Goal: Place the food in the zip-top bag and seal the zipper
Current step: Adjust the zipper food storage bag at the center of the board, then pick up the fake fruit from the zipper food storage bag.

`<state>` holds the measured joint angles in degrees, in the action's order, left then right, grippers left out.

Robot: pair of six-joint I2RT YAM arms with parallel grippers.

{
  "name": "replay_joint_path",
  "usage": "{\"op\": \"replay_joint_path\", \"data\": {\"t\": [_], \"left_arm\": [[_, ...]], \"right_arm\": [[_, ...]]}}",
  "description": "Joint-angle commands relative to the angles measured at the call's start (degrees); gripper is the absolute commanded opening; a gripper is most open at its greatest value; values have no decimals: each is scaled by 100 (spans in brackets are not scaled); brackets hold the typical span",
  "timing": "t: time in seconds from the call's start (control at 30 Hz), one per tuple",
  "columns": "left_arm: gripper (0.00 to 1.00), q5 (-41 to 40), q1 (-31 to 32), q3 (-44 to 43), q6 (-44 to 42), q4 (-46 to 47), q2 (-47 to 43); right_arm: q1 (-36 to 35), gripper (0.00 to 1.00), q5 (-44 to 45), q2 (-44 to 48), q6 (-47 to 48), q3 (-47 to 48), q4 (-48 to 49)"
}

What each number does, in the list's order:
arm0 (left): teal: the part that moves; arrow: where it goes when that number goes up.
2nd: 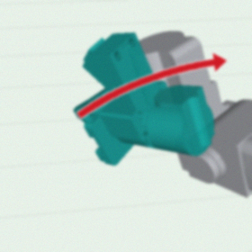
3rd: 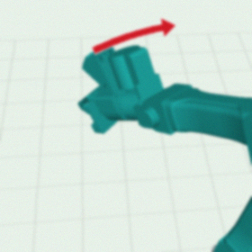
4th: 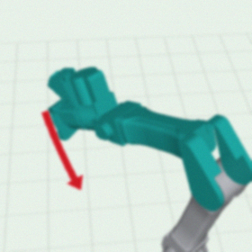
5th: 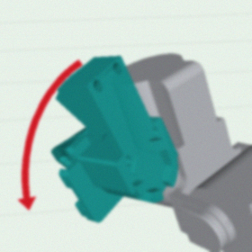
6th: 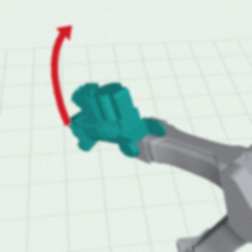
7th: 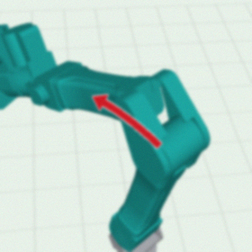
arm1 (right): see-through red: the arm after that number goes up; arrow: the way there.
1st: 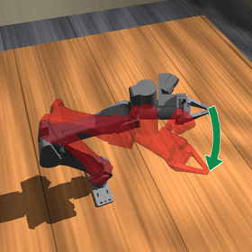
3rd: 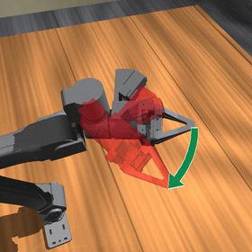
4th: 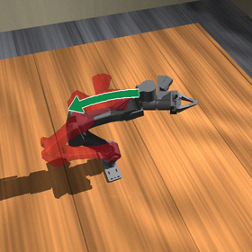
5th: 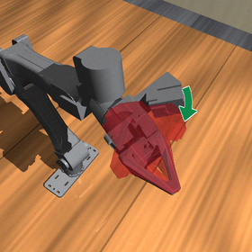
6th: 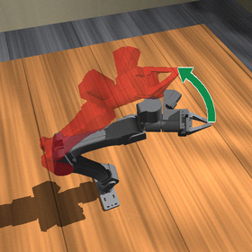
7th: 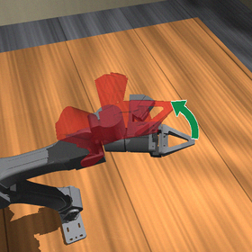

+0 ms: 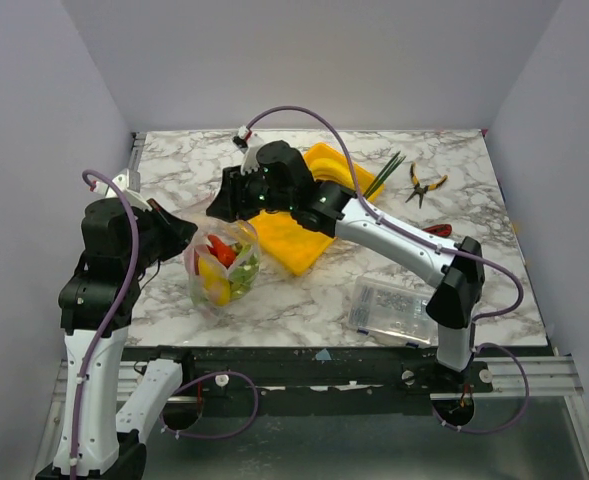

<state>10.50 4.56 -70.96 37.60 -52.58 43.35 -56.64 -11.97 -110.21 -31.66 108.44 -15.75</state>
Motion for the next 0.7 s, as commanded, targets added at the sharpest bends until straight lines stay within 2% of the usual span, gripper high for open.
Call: {"op": "replay_joint_path", "data": {"t": [0.0, 0.13, 0.3, 0.47, 0.67], "left_arm": [[0, -54, -38, 40, -95, 291, -58], [0, -22, -50, 94, -95, 350, -44], [0, -15, -59, 172, -104, 379, -28], [0, 11, -60, 183, -126, 371, -37], [0, 163, -59, 179, -157, 398, -22]], "right_arm": [[101, 47, 840, 739, 534, 22, -389], [329, 64, 1386, 1288, 769, -407, -368], [827, 77, 1671, 1872, 807, -1077, -111], [1652, 81, 1749, 2107, 934, -1937, 396], [2667, 79, 2354, 1304, 1563, -2040, 292]]}}
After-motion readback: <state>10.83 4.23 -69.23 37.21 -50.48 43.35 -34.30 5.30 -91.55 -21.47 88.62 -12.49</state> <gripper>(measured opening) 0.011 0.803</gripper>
